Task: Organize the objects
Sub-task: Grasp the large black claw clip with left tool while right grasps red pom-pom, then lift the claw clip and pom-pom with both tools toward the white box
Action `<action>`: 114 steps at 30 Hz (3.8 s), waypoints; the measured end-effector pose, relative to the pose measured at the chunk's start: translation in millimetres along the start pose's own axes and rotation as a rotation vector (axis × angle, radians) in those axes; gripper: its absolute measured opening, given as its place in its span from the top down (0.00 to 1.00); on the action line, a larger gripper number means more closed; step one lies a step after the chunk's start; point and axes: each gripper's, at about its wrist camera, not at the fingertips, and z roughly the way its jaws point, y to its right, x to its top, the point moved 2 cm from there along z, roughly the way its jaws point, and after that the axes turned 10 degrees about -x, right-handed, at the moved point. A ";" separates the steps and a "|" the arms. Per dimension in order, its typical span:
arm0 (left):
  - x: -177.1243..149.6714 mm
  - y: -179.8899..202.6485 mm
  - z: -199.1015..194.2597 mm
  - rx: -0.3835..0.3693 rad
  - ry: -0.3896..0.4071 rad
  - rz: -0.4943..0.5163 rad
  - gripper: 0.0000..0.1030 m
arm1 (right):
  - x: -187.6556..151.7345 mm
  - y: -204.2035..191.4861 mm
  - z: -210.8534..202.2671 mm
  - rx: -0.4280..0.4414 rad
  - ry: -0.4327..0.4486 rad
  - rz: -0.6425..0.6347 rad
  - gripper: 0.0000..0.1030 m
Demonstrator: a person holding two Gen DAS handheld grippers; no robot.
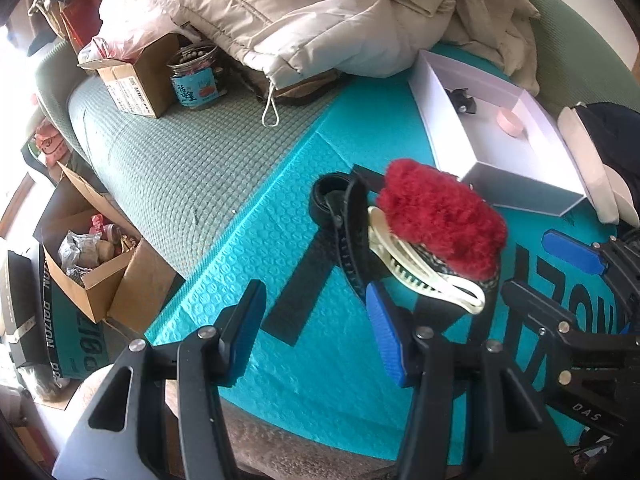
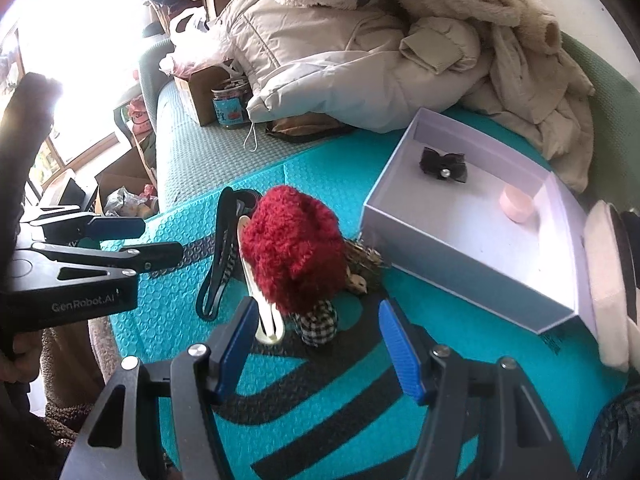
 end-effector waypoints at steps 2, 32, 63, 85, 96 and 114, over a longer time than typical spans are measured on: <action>4.0 -4.4 1.9 -0.006 -0.001 -0.004 0.51 | 4.4 -2.2 4.9 0.008 -0.001 -0.004 0.39; 27.3 -8.9 64.9 -0.135 -0.094 -0.022 0.51 | 28.5 -11.6 44.0 0.079 -0.019 -0.015 0.35; 17.6 -17.3 19.3 -0.142 -0.030 -0.037 0.78 | 28.8 -29.3 1.8 0.100 0.100 -0.071 0.75; 4.3 28.1 -16.9 -0.157 0.013 0.046 0.78 | 3.1 -8.5 -52.2 0.054 0.176 -0.028 0.76; 0.3 74.7 -18.0 -0.193 0.003 0.132 0.78 | -19.9 17.5 -73.2 -0.004 0.176 0.033 0.76; 1.9 151.8 4.4 -0.251 -0.062 0.264 0.78 | -44.4 66.5 -84.3 -0.069 0.151 0.138 0.76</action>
